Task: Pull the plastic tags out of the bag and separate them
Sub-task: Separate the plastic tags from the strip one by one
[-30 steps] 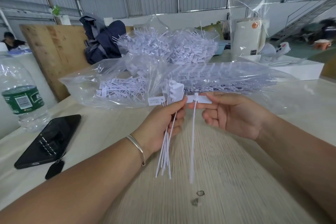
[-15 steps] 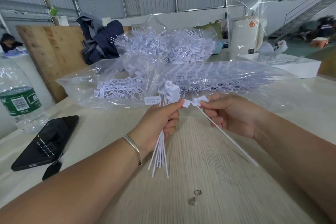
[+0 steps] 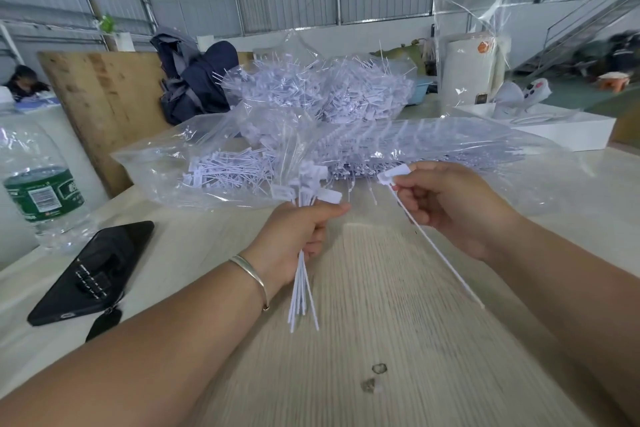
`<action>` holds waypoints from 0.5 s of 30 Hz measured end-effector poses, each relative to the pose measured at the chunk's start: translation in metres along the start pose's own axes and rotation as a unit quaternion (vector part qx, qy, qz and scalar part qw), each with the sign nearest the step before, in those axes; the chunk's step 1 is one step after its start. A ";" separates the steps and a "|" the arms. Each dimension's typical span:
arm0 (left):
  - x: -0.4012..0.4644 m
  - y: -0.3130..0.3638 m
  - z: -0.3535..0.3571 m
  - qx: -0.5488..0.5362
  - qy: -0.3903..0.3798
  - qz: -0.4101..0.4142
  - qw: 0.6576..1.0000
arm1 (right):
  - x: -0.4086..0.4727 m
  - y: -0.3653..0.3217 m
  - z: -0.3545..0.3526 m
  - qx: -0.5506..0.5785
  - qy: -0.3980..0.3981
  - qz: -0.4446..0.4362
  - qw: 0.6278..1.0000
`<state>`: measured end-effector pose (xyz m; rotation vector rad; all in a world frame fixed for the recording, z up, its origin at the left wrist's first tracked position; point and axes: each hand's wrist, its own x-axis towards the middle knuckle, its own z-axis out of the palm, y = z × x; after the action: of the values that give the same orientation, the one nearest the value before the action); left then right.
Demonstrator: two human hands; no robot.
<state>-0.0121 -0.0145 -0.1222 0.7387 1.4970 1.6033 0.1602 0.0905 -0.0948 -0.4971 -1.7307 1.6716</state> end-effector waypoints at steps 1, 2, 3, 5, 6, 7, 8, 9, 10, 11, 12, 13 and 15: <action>0.000 -0.001 0.002 0.009 -0.013 -0.001 1.000 | -0.001 0.001 0.001 0.015 0.003 0.013 1.000; -0.001 -0.003 0.004 0.010 -0.023 -0.004 1.000 | 0.000 0.002 0.001 0.031 -0.001 0.026 0.999; -0.002 -0.004 0.007 0.001 -0.035 -0.008 0.999 | -0.002 0.002 0.002 0.039 -0.007 0.045 0.998; -0.006 -0.004 0.013 -0.004 -0.055 -0.005 0.998 | -0.004 0.001 0.004 0.042 -0.041 0.069 0.996; -0.007 -0.003 0.015 0.005 -0.062 0.002 0.998 | -0.004 0.001 0.005 0.042 -0.057 0.071 0.995; -0.008 -0.002 0.016 0.016 -0.073 0.011 0.997 | -0.005 0.001 0.005 0.041 -0.066 0.071 0.995; -0.010 -0.001 0.017 0.018 -0.091 0.016 0.996 | -0.005 0.002 0.005 0.033 -0.070 0.066 0.995; -0.012 0.000 0.017 0.012 -0.111 0.018 0.994 | -0.005 0.003 0.006 0.017 -0.067 0.059 0.996; -0.014 0.002 0.017 0.003 -0.129 0.015 0.992 | -0.005 0.005 0.006 -0.007 -0.060 0.046 0.997; -0.015 0.003 0.018 -0.003 -0.141 0.010 0.990 | -0.004 0.006 0.006 -0.031 -0.049 0.033 0.998; -0.017 0.004 0.018 0.000 -0.143 0.006 0.990 | -0.004 0.008 0.006 -0.053 -0.037 0.017 0.998; -0.018 0.004 0.019 0.011 -0.141 0.004 0.990 | -0.004 0.009 0.007 -0.070 -0.026 0.004 0.997; -0.019 0.004 0.019 0.021 -0.146 -0.006 0.989 | -0.005 0.009 0.010 -0.094 -0.009 -0.018 0.995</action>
<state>0.0125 -0.0209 -0.1135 0.9418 1.3224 1.3887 0.1554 0.0813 -0.1040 -0.5351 -1.9090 1.5012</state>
